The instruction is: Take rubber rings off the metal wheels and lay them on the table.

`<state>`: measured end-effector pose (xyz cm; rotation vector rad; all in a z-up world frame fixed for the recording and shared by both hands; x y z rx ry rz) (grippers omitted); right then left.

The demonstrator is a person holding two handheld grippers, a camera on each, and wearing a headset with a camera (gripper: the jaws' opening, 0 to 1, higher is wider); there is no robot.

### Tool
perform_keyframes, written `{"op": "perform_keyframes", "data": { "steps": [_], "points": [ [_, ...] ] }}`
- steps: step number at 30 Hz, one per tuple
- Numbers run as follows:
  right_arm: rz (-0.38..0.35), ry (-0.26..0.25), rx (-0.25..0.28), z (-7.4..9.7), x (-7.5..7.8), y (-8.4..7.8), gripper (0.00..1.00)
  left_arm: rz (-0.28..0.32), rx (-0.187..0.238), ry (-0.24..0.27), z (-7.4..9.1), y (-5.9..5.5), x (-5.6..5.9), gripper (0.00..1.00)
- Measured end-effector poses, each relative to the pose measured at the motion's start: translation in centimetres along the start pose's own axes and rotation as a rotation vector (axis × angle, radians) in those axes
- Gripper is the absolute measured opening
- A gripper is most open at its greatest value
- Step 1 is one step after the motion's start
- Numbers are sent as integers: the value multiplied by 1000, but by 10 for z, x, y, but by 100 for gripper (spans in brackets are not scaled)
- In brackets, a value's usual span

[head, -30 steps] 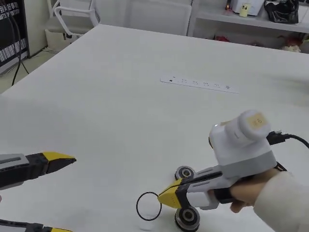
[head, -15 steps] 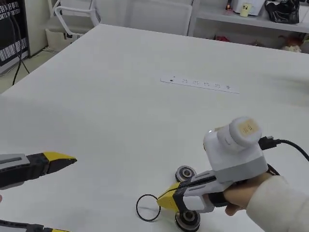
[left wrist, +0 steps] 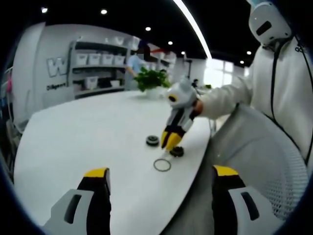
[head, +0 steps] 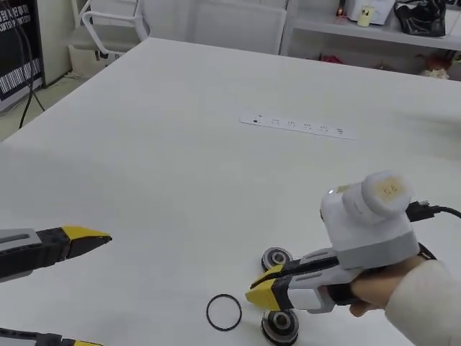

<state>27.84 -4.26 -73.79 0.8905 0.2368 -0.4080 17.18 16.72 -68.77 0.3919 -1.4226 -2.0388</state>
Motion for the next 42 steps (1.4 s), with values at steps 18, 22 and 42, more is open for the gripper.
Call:
{"op": "perform_keyframes", "data": {
  "steps": [18,22,42],
  "points": [
    [30,-54,180,64,-5,9,15,-34,8,8,8,12,-6,86],
    [20,-90,209,78,-1,4,16,-30,14,8,11,17,-7,86],
    [43,-49,190,71,-11,-49,23,-79,2,3,6,45,-10,81]
  ]
}}
Point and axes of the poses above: the centre of the closed fingertips' face, and the gripper's own axes: z roughly backward along the fingers, x roughly to its right, y roughly out of its top, the point moved 7 cm from there along z, roughly backward along the fingers, and after that the axes turned 2 degrees about y, right-handed, at the moved point
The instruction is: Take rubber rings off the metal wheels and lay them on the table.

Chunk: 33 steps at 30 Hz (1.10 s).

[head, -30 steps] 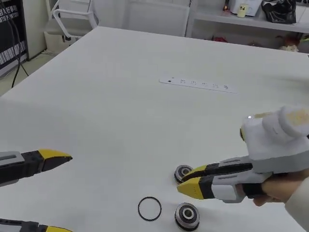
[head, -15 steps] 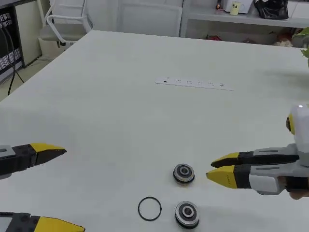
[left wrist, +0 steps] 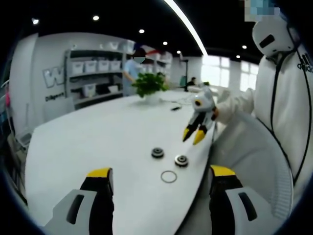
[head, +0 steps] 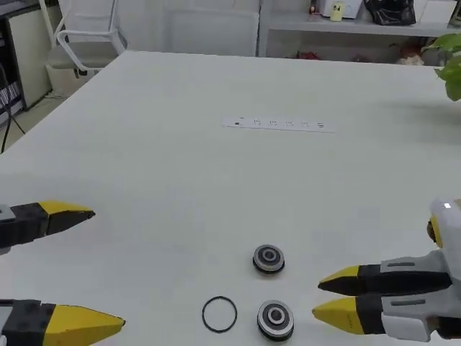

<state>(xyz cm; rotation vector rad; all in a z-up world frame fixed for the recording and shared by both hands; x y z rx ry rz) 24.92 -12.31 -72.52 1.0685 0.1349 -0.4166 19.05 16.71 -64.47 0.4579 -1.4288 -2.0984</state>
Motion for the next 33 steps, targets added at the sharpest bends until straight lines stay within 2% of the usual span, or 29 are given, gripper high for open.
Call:
{"op": "perform_keyframes", "data": {
  "steps": [7,17,24,29,33],
  "points": [
    [-5,-4,-12,-3,1,-9,23,-24,-4,-34,-8,9,4,81],
    [-12,-9,-9,-3,0,-11,23,-55,-7,-73,-24,21,4,80],
    [-13,-2,-13,-6,-1,-13,23,-77,-21,-115,-43,27,8,79],
    [-10,2,-20,-7,2,-15,23,-117,-68,-155,-57,25,15,79],
    [-8,4,-21,-7,3,-15,23,-135,-74,-186,-67,27,19,79]
  ]
}}
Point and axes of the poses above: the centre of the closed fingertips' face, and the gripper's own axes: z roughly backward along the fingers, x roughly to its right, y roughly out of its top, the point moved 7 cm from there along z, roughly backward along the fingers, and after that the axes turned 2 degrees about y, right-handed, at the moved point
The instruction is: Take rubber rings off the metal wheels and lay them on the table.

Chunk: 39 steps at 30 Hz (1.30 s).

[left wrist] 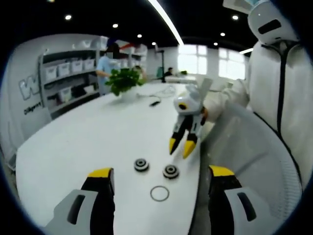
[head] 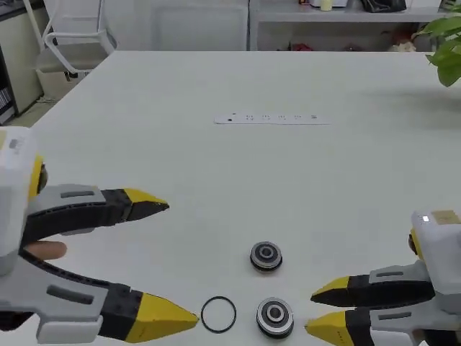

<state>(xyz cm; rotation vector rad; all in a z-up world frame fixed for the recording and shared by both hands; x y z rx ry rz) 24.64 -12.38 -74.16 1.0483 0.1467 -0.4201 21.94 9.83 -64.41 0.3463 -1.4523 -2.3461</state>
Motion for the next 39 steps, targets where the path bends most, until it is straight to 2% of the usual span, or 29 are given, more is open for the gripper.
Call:
{"op": "perform_keyframes", "data": {
  "steps": [7,15,19,26,31,35,39],
  "points": [
    [5,2,-7,-2,2,-2,23,-14,28,-38,-25,9,5,78],
    [13,9,-16,-8,1,-4,25,-25,27,-97,-56,9,9,73],
    [15,13,-19,-12,1,-5,25,-17,26,-93,-73,1,9,70],
    [15,21,-23,-18,0,-7,25,-23,19,-83,-91,-14,8,63],
    [24,23,-36,-21,2,-9,26,-22,-9,-99,-96,-24,9,59],
    [31,22,-44,-23,3,-9,27,-13,-5,-105,-101,-28,9,54],
    [48,19,-44,-25,2,-8,26,-33,-14,-99,-105,-34,10,49]
  ]
}}
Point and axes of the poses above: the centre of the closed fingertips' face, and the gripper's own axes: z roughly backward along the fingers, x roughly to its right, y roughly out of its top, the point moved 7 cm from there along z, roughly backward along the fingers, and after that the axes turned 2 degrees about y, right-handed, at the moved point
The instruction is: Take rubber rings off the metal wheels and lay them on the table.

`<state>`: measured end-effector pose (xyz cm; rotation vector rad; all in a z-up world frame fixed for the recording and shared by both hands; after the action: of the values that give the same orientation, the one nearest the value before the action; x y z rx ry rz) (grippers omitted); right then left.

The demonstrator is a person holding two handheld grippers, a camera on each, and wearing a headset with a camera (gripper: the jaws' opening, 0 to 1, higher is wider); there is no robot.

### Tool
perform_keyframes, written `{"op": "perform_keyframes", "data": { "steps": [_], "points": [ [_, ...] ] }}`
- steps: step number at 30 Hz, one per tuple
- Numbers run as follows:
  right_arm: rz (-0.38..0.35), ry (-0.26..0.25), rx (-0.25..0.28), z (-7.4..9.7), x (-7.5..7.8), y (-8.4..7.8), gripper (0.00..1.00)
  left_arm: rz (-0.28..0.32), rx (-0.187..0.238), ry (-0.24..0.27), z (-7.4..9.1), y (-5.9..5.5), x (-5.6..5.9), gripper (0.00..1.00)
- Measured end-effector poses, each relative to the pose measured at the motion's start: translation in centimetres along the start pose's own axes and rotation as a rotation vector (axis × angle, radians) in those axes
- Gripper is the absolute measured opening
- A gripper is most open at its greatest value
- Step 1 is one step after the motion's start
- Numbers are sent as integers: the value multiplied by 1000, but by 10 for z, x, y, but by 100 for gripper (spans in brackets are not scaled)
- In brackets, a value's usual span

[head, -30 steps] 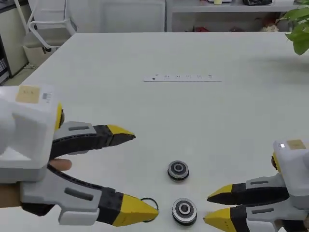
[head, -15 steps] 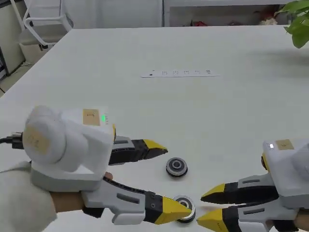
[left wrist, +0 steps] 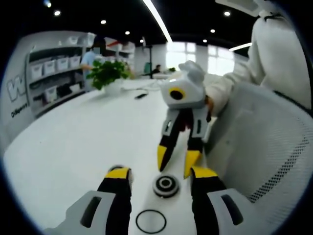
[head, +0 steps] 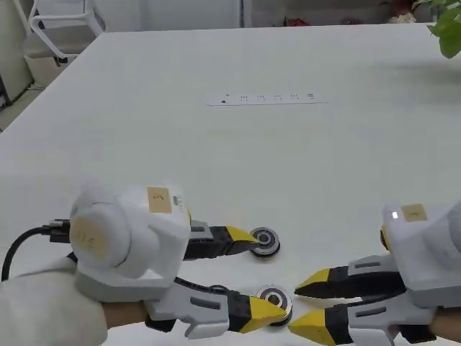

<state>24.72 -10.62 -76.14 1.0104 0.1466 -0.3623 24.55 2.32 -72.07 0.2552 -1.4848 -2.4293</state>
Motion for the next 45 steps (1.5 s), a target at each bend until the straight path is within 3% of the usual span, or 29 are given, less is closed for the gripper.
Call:
{"op": "perform_keyframes", "data": {
  "steps": [10,19,26,45],
  "points": [
    [65,-8,-24,-6,0,-1,24,4,3,-16,-9,-11,4,34],
    [90,-10,-24,-8,2,-2,20,-9,-27,-14,-16,-19,5,26],
    [111,-11,-29,-9,3,-3,17,-15,-54,-31,-19,-26,8,22],
    [173,-11,-49,-7,2,-5,9,-17,-46,-31,-22,-30,9,14]
  ]
}}
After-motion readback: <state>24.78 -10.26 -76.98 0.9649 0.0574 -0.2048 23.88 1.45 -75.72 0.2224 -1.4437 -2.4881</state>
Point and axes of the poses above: the centre of the closed fingertips' face, and the gripper's own axes: z roughly backward along the fingers, x roughly to its right, y roughly out of its top, the point moved 7 cm from there along z, roughly backward along the fingers, and after that the axes turned 2 degrees about y, right-handed, at the moved point
